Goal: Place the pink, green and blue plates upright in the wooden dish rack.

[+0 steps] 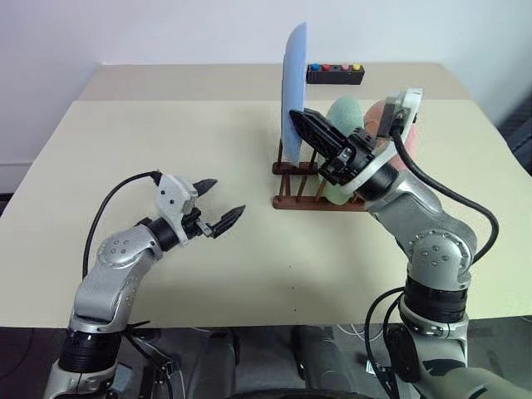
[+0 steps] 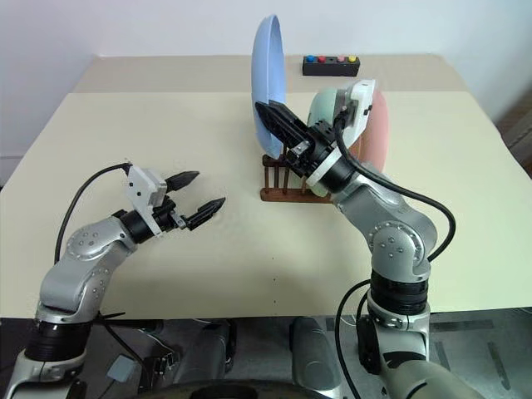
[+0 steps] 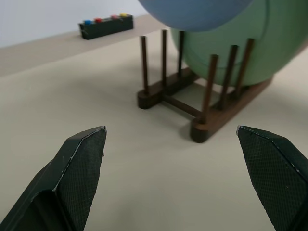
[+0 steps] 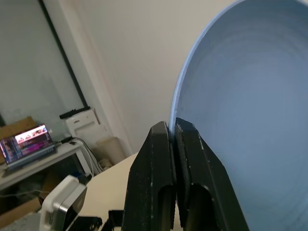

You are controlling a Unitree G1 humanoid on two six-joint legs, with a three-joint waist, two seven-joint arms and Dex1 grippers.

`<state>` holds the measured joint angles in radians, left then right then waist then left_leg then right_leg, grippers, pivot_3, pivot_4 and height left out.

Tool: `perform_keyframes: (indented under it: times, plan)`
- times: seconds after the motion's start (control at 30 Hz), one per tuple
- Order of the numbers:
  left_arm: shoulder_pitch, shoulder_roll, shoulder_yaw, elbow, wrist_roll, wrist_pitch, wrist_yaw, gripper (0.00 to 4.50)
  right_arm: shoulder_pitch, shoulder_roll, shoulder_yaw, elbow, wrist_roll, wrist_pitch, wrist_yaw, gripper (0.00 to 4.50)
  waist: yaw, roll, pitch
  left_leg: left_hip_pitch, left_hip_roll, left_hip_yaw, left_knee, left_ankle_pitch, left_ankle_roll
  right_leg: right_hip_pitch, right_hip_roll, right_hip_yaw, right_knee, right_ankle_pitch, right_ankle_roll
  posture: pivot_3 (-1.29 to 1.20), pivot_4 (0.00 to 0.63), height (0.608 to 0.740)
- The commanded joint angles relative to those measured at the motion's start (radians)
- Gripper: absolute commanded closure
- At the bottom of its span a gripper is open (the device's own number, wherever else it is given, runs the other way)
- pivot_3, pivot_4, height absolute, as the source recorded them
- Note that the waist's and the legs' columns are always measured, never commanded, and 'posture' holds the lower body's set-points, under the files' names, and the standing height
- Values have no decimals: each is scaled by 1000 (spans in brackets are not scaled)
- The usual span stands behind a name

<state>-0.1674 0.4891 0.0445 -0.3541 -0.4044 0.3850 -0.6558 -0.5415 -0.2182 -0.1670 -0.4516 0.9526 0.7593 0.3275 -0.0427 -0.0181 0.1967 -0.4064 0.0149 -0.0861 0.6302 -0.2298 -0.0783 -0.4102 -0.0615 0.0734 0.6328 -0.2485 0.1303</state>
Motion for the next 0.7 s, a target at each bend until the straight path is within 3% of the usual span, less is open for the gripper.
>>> perform_keyframes:
  times: [0.03,0.7]
  plan:
    - [-2,10,-6,-40,-17,2,-20,50,0,-17,-22,-40,80,19,-20,4500,0,0,0,0,0,0,0,0,0,0,0,0,0,0,0,0,150,730]
    - [23,5,-22,-80,-12,15,-15,50,18,-50,-70,79,239,41,-83,4500,0,0,0,0,0,0,0,0,0,0,0,0,0,0,0,0,150,730]
